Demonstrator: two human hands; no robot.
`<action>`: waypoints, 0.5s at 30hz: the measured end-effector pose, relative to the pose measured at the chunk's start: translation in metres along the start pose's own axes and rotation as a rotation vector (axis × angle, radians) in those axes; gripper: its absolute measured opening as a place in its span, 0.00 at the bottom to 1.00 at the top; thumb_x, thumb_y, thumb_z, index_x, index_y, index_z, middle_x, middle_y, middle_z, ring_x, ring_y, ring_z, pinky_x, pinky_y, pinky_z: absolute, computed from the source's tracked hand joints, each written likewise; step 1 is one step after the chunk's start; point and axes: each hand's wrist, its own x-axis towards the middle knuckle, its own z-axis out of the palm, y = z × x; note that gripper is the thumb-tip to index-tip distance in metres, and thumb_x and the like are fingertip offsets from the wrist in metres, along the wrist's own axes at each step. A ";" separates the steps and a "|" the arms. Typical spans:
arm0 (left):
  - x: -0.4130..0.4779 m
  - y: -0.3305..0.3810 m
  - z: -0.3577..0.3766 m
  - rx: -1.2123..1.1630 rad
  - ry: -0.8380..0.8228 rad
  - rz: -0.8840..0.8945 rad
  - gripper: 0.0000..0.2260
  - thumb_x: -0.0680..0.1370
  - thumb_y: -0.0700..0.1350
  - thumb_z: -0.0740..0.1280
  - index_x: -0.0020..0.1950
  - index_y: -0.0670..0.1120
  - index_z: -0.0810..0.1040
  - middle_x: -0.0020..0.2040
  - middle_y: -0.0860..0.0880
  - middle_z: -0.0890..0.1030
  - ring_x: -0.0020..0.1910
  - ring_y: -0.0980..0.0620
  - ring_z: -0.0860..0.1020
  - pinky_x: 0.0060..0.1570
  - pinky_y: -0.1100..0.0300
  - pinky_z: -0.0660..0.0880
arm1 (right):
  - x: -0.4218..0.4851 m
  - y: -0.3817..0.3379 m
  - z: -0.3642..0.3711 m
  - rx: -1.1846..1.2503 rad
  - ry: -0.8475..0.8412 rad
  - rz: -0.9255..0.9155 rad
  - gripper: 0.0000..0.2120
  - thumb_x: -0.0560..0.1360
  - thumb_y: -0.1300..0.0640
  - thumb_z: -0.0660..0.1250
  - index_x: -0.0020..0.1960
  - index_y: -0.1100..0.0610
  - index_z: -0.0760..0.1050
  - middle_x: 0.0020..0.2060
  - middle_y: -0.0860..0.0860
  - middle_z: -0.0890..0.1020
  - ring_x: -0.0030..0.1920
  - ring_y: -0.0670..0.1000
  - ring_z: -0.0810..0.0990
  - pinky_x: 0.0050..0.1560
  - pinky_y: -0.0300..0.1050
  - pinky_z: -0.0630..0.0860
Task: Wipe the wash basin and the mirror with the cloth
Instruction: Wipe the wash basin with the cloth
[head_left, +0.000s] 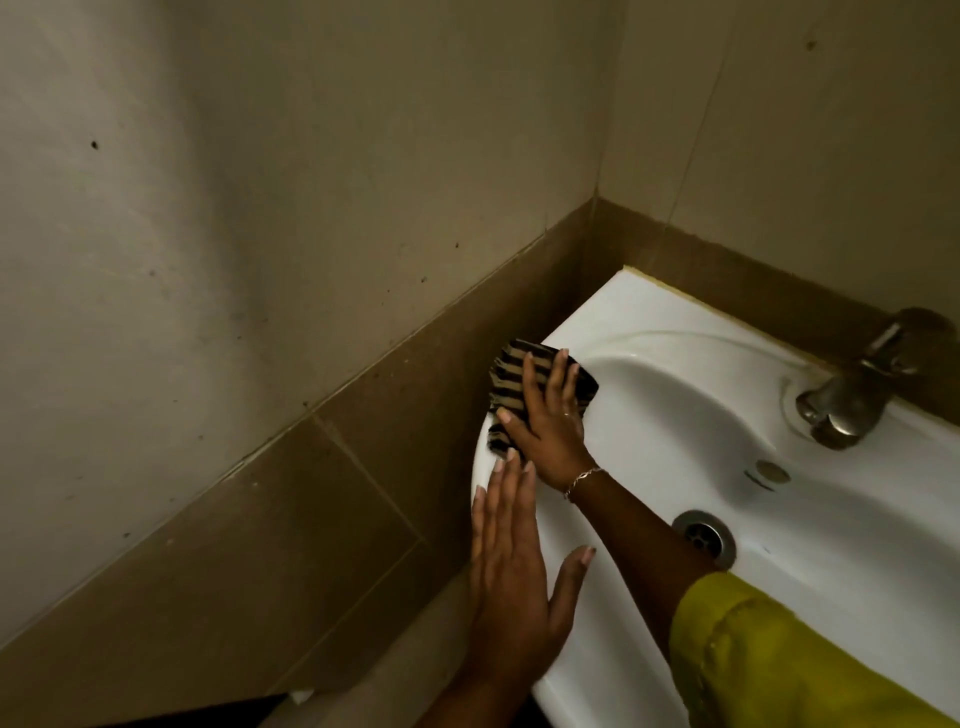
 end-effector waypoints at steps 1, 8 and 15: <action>0.000 0.001 -0.001 -0.003 -0.002 -0.005 0.33 0.79 0.68 0.47 0.79 0.57 0.40 0.79 0.64 0.40 0.79 0.60 0.44 0.76 0.66 0.38 | -0.005 -0.001 0.002 0.029 -0.029 -0.004 0.37 0.69 0.39 0.47 0.73 0.50 0.37 0.72 0.57 0.32 0.67 0.51 0.26 0.71 0.59 0.39; 0.000 0.001 -0.001 -0.016 -0.009 0.000 0.33 0.79 0.67 0.48 0.79 0.56 0.44 0.79 0.62 0.42 0.79 0.56 0.45 0.77 0.63 0.40 | -0.035 -0.007 0.005 0.012 -0.217 -0.061 0.33 0.78 0.47 0.55 0.64 0.46 0.30 0.72 0.57 0.31 0.72 0.57 0.30 0.73 0.58 0.42; 0.004 0.008 -0.006 -0.039 -0.014 0.004 0.33 0.80 0.67 0.47 0.78 0.47 0.52 0.79 0.46 0.56 0.78 0.49 0.53 0.77 0.61 0.40 | -0.060 -0.010 0.009 0.171 -0.262 -0.032 0.39 0.68 0.26 0.41 0.69 0.47 0.33 0.68 0.43 0.34 0.71 0.46 0.33 0.71 0.49 0.38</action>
